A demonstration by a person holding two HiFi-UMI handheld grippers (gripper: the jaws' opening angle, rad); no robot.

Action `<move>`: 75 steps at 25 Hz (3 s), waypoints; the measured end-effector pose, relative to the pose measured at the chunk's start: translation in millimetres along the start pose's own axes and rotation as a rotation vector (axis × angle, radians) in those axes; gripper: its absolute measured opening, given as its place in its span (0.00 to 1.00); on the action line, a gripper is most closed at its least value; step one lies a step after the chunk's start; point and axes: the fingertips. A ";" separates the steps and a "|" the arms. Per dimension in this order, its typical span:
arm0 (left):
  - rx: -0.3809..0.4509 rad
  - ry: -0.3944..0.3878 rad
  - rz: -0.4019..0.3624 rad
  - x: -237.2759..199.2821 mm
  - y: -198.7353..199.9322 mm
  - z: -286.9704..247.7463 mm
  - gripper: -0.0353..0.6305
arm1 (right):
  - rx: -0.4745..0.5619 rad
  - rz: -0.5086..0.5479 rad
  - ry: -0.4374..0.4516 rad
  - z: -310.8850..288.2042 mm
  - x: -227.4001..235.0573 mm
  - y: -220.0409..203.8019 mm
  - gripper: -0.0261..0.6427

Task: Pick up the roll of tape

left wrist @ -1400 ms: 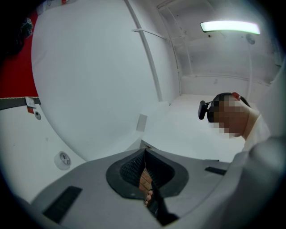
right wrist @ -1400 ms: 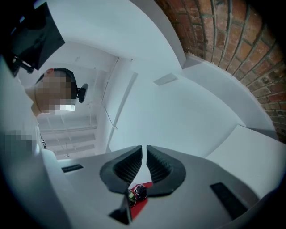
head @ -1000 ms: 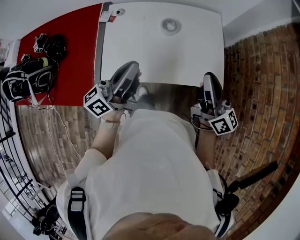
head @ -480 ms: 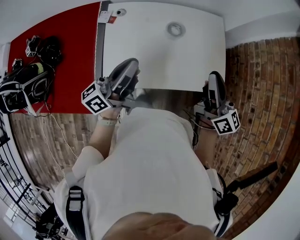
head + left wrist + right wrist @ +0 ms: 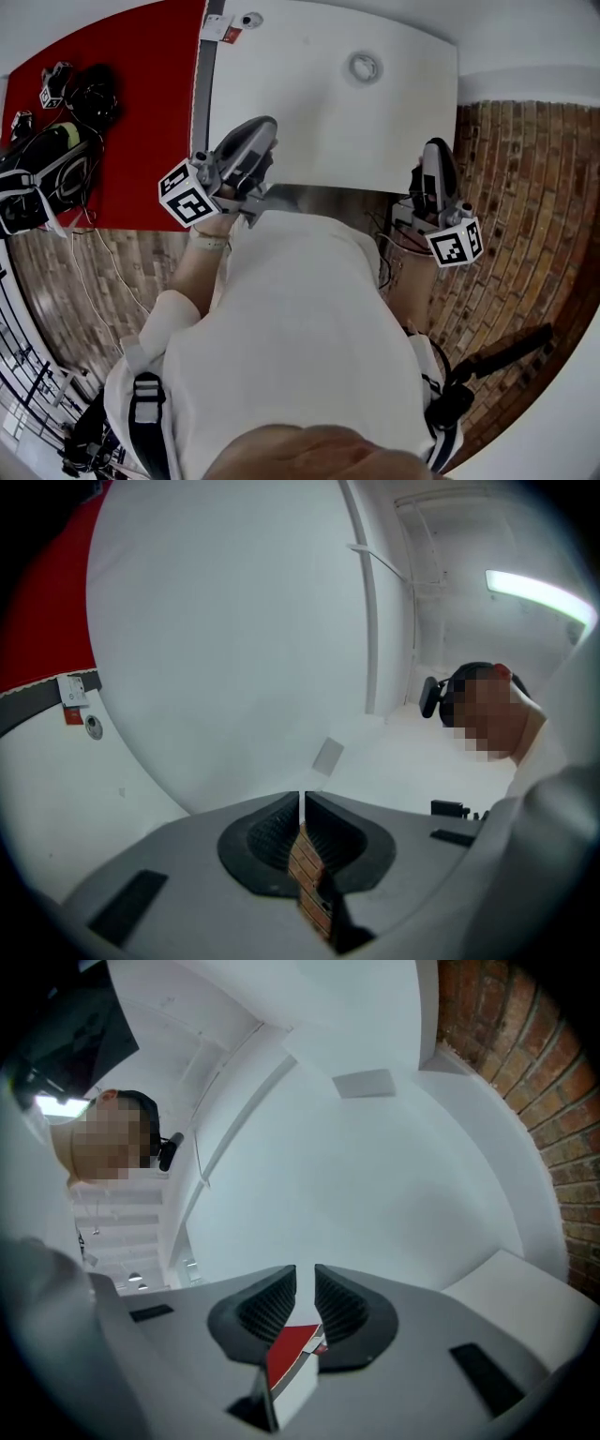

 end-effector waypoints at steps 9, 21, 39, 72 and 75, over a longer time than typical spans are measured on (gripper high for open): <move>-0.010 0.022 0.031 -25.1 6.6 2.7 0.07 | -0.155 0.095 0.039 -39.9 4.8 -19.6 0.16; 0.026 0.123 0.032 -46.8 8.5 23.9 0.07 | -0.420 0.167 0.163 -84.9 9.0 -61.4 0.30; 0.093 0.247 0.036 -90.0 -25.9 22.4 0.07 | -0.798 0.274 0.338 -122.1 67.1 -150.1 0.39; 0.169 0.435 0.169 -214.4 -116.2 68.1 0.07 | -1.392 0.583 0.571 -84.9 215.5 -356.9 0.42; 0.179 0.436 0.181 -222.1 -116.1 72.7 0.07 | -1.431 0.611 0.593 -85.2 218.3 -368.9 0.42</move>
Point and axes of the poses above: the fingertips, and each gripper's own axes: z backward along the fingers, x to its right, y out of its top, and after that the axes turned 13 degrees about x, right-handed
